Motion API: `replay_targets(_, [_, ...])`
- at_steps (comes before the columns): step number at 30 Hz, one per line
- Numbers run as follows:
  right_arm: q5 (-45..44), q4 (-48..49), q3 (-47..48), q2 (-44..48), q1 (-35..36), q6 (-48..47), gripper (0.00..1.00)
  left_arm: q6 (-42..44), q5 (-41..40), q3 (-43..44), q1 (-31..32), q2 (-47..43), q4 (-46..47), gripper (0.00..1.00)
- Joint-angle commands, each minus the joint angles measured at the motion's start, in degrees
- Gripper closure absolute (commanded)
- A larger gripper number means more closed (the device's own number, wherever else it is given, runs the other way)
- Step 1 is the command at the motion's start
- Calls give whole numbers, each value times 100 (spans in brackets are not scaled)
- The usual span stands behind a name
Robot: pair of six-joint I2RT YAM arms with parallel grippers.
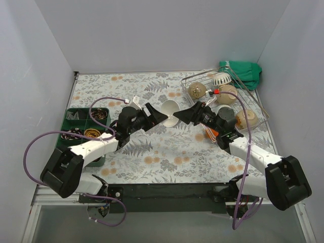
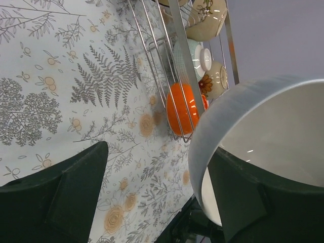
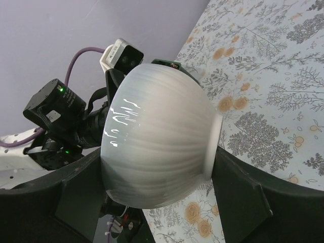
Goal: Unload the bowls from the dish rack
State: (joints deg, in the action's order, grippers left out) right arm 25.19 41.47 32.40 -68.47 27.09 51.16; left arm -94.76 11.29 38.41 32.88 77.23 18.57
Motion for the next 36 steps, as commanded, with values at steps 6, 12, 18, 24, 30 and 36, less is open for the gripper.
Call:
replay_targets(6, [390,1521,-173,-316,51,457,99,-183,-224,175,218,187,490,62])
replay_targets(12, [294,1522,-349,-352,51,290,94,106,-452,263,227,161,139,100])
replay_targets(18, [258,1364,-489,-413,42,-61,41,765,-1058,631,236,-33,-836,100])
replay_targets(24, [118,688,-472,-238,24,-694,3,1881,-1892,1448,201,19,-2224,100])
replay_targets(30, [-400,-446,-402,324,15,-1667,1,2752,-2104,2248,-177,467,-3350,100])
replay_targets(36, [-1042,-1519,-340,895,15,-2461,1,3016,-1333,2978,-897,1284,-3913,100])
